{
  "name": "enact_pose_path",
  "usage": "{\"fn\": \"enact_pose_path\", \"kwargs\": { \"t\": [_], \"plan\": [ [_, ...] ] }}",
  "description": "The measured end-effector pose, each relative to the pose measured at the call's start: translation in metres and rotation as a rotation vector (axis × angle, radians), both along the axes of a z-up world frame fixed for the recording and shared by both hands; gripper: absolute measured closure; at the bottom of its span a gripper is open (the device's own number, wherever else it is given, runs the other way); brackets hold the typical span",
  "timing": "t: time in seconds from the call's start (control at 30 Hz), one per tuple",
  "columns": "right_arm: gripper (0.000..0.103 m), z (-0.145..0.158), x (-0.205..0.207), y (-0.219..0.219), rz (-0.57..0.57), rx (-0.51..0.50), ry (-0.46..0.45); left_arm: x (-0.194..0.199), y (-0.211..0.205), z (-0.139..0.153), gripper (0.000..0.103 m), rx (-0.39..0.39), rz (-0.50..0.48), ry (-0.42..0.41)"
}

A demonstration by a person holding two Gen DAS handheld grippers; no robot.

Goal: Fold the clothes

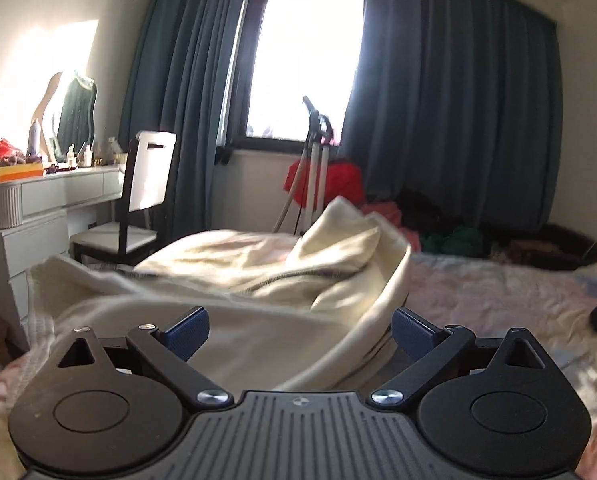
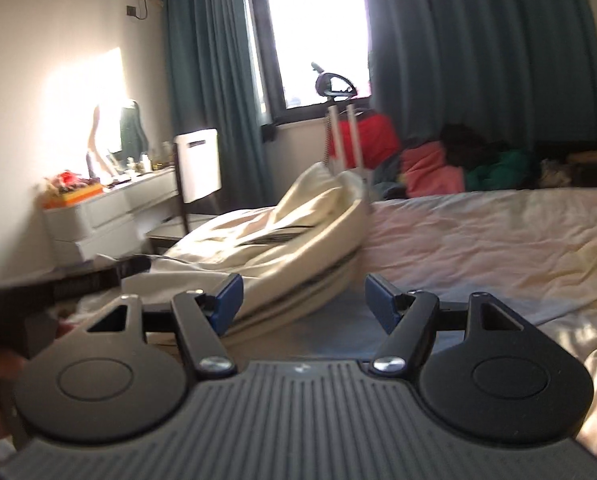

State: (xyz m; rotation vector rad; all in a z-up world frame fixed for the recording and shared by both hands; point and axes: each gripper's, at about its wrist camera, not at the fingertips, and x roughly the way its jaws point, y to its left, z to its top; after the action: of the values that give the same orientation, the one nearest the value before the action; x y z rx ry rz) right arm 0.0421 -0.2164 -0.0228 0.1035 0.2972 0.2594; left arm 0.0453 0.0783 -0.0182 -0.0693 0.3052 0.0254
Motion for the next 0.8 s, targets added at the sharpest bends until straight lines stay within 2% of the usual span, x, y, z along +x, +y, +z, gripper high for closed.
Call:
{"fn": "enact_pose_path", "kwargs": {
  "t": [0.1,0.23,0.4,0.63,0.8],
  "plan": [
    [0.033,-0.002,0.002,-0.003,-0.034,-0.042,-0.022,0.007,0.003,-0.008,0.004,0.024,0.017,0.006],
    [0.034,-0.001,0.007,-0.005,-0.059,-0.024,-0.038,0.015,0.008,-0.014,0.004,0.004,0.008,0.021],
    [0.034,-0.004,0.009,-0.014,-0.099,0.006,-0.002,0.021,0.006,-0.025,0.004,0.002,-0.026,0.078],
    [0.034,0.0,0.01,-0.03,-0.162,0.07,0.039,0.047,-0.02,-0.047,0.004,0.092,-0.075,0.162],
    [0.034,-0.001,0.012,-0.044,-0.187,0.092,0.041,0.087,-0.051,-0.052,0.005,0.184,-0.096,0.156]
  ]
}}
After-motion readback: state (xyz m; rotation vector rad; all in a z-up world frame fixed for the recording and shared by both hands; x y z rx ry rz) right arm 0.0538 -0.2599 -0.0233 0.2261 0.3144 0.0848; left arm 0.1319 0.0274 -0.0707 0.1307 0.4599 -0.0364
